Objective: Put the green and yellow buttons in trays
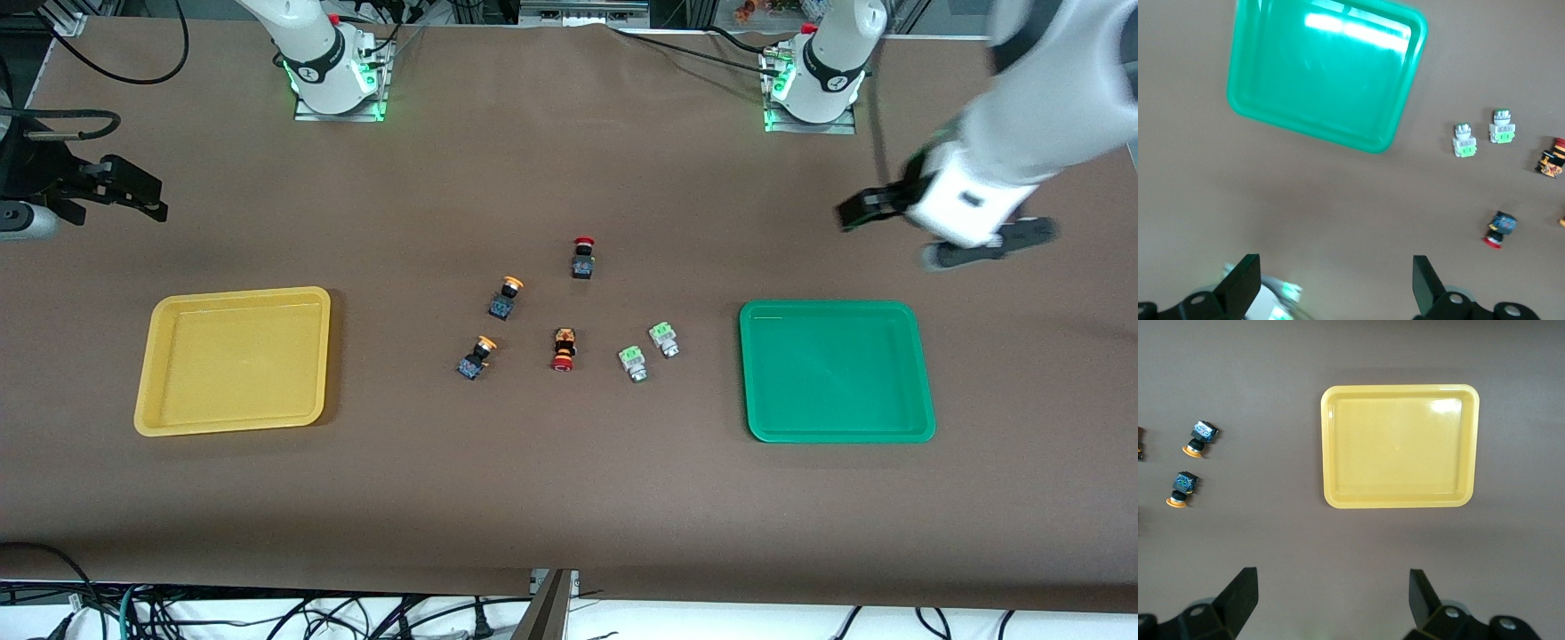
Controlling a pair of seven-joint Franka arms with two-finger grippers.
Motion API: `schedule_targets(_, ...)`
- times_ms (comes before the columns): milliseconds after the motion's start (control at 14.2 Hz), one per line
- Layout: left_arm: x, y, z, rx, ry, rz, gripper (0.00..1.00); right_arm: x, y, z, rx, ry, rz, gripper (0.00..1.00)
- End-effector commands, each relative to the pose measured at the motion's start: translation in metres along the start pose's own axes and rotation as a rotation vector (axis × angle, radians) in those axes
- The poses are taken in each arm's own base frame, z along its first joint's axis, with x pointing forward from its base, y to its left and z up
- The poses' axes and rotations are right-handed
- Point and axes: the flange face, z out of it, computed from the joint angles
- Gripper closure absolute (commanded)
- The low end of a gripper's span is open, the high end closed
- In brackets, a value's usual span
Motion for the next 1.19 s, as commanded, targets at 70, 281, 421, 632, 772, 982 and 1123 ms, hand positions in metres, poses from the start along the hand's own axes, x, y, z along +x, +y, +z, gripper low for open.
schedule_targets(70,0.012,0.110,0.101,-0.040,-0.054,-0.188,0.00,0.010,-0.003,0.018,-0.013,-0.036,-0.019,0.00)
schedule_targets(281,0.043,0.149,0.181,-0.111,-0.082,-0.263,0.00,0.019,-0.005,0.030,-0.003,-0.052,-0.016,0.00)
schedule_targets(421,0.052,0.161,0.233,-0.155,-0.062,-0.342,0.00,0.031,-0.004,0.058,-0.013,-0.104,-0.013,0.00)
schedule_targets(632,0.059,0.171,0.291,-0.146,-0.069,-0.368,0.00,0.042,-0.005,0.081,-0.007,-0.132,-0.058,0.00)
schedule_targets(772,0.049,0.185,0.323,-0.099,-0.021,-0.301,0.00,0.073,-0.040,0.134,0.012,-0.130,-0.002,0.00)
schedule_targets(982,0.050,0.183,0.342,-0.083,0.019,-0.267,0.00,0.106,-0.103,0.208,0.105,-0.129,0.282,0.00)
schedule_targets(1123,0.053,0.183,0.354,-0.080,0.044,-0.243,0.00,0.114,-0.161,0.243,0.088,-0.093,0.340,0.00)
